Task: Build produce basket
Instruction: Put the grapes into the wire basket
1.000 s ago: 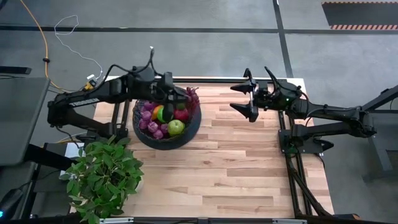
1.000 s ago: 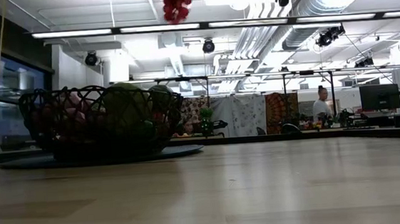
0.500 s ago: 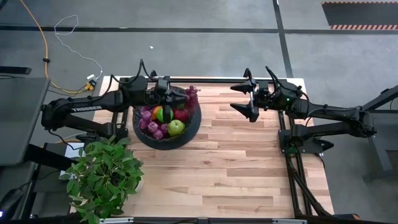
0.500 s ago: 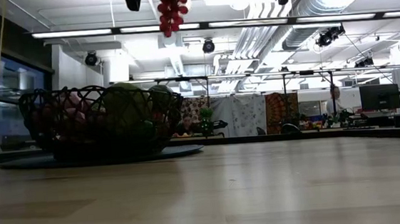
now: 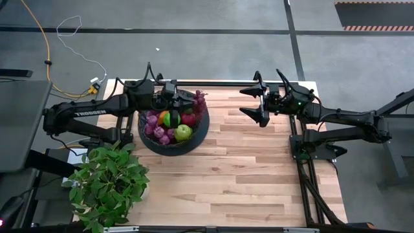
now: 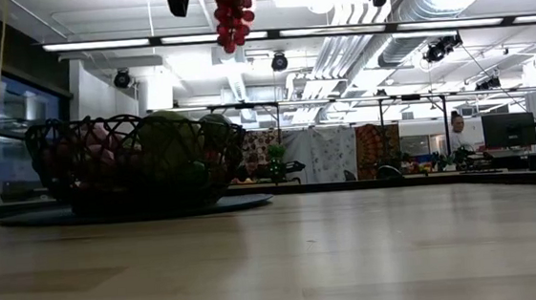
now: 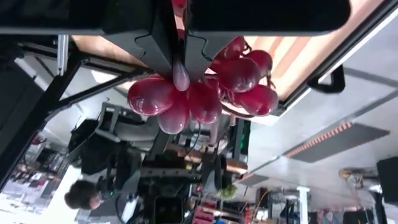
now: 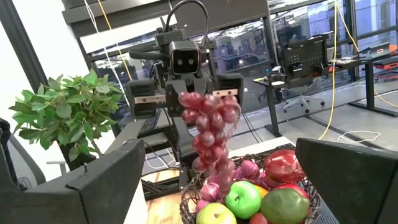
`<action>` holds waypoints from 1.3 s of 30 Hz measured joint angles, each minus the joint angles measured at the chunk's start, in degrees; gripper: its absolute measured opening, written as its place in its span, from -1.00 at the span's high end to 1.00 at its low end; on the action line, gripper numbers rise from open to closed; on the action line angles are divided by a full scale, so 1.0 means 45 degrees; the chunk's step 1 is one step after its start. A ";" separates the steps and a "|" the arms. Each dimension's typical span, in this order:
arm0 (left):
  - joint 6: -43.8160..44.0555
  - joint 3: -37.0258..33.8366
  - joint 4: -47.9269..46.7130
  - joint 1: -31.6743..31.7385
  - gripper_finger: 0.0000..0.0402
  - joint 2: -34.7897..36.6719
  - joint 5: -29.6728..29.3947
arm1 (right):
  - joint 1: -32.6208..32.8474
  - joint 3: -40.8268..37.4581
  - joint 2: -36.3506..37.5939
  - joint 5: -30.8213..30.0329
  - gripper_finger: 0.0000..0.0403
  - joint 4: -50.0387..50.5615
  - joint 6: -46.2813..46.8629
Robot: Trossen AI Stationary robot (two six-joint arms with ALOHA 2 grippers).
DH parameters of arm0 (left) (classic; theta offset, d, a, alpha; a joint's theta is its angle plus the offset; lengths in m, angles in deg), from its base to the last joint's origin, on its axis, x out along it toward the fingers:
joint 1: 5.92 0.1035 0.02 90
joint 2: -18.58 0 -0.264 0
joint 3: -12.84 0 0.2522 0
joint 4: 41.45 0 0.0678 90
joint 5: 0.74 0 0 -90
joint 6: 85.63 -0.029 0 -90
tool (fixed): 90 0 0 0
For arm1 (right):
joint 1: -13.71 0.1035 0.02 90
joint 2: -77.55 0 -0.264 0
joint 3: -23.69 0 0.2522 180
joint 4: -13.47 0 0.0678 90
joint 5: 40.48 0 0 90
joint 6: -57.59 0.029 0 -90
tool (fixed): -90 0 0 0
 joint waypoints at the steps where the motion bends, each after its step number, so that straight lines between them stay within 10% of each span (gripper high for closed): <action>1: -0.0005 0.0000 -0.0163 0.0000 1.00 0.0000 -0.0017 | 0.0005 0.0000 0.0000 0.0000 -0.97 0.0000 -0.0002; 39: 0.1049 -0.2773 -0.2807 -0.0049 0.99 -0.0379 -0.3089 | 0.0004 0.0000 0.0000 -0.0471 -0.97 0.0011 0.0105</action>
